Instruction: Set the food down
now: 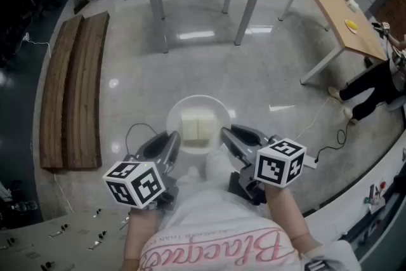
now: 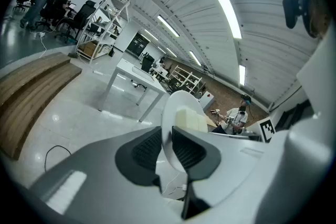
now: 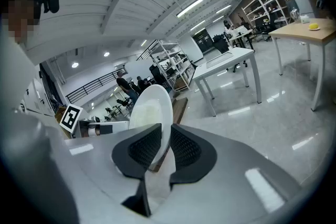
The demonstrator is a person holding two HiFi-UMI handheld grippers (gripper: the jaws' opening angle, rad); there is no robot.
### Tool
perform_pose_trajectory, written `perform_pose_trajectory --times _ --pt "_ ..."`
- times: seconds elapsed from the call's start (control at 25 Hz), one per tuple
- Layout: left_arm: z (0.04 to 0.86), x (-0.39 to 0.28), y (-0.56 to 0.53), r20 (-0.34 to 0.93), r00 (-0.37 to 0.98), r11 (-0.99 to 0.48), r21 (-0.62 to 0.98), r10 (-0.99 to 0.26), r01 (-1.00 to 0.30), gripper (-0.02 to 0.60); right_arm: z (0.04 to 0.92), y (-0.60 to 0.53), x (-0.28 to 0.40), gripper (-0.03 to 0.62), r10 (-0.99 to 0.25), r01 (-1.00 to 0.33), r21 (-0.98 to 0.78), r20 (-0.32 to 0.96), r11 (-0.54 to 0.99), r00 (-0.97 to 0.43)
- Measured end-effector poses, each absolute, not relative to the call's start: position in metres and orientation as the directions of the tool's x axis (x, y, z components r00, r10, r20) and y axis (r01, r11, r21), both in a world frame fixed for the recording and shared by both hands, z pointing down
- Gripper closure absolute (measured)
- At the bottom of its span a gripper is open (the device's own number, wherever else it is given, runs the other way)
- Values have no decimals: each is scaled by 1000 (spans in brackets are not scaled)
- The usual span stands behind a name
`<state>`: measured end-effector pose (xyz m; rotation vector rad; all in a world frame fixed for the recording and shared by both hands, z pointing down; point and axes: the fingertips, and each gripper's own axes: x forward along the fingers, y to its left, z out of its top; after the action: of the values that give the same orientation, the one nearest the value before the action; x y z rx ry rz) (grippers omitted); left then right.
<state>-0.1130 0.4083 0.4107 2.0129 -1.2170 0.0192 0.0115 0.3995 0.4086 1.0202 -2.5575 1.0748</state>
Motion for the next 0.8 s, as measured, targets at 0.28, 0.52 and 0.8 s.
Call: perform_pose_trajectory --times 0.28,0.52,0.8 --pt "411 -114 412 383 537 -243 596 -751 -765 519 410 403 11 536 -525 -655 -575 406 490 -748" --pt "410 -109 401 381 537 -241 600 -753 -763 518 409 392 16 534 -533 -660 -565 403 495 -744" --pt "413 -97 378 386 542 -238 606 -747 -759 518 411 369 27 534 -528 -664 -557 412 499 -743"
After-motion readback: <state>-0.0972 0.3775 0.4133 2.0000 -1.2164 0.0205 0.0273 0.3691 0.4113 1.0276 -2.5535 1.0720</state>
